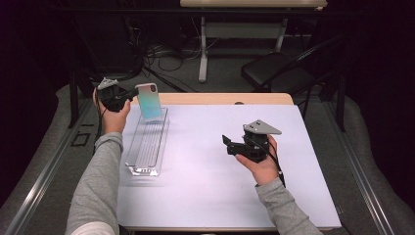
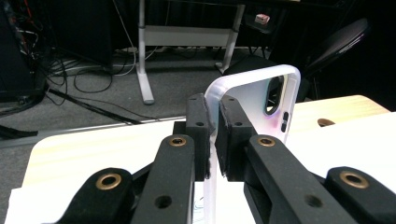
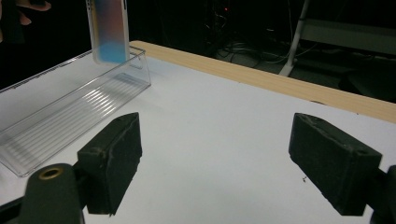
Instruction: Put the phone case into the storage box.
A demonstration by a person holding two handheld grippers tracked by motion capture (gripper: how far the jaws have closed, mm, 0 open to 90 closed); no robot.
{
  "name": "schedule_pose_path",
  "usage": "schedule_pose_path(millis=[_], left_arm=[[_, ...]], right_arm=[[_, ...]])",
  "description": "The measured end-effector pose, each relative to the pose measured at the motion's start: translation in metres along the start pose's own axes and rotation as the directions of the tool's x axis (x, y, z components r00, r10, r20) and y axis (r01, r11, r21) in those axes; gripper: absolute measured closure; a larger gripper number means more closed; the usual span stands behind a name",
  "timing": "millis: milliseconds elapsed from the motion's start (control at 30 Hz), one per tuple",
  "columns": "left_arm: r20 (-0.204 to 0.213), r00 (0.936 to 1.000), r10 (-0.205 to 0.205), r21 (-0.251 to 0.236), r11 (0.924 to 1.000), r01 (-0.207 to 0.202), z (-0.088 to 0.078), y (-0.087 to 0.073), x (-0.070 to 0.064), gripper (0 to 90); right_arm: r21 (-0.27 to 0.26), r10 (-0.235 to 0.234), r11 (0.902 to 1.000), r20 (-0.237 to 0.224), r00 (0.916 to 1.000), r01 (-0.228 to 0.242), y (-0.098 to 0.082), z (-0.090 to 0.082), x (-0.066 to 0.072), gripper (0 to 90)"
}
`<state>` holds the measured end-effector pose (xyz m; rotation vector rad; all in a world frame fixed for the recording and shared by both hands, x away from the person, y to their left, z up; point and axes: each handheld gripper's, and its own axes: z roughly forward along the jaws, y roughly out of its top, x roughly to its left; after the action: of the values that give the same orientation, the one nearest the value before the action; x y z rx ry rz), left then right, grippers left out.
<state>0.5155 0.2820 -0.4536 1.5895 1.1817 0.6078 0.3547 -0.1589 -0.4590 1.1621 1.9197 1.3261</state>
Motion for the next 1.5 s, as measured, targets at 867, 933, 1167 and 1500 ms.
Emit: schedule_pose_path(millis=[867, 933, 1167, 1500], left_arm=[[-0.002, 0.9987, 0.05, 0.052, 0.9974, -0.05, 0.026, -0.015, -0.009, 84.4], [-0.002, 0.9983, 0.058, 0.057, 0.9967, -0.058, 0.027, -0.016, -0.011, 84.4], [-0.011, 0.9967, 0.08, 0.063, 0.9948, -0.08, 0.031, -0.018, -0.015, 84.4], [-0.011, 0.9953, 0.096, 0.077, 0.9925, -0.095, 0.033, -0.02, -0.015, 84.4]], right_arm=[[0.013, 0.002, 0.9999, 0.0, 1.0, -0.002, -0.002, 0.003, -0.001, 17.0], [0.013, 0.001, 0.9999, 0.0, 1.0, -0.001, -0.002, 0.003, -0.001, 17.0], [0.018, 0.002, 0.9998, -0.001, 1.0, -0.002, -0.002, 0.002, -0.002, 17.0], [0.015, 0.003, 0.9999, -0.002, 1.0, -0.003, -0.003, 0.003, -0.001, 17.0]])
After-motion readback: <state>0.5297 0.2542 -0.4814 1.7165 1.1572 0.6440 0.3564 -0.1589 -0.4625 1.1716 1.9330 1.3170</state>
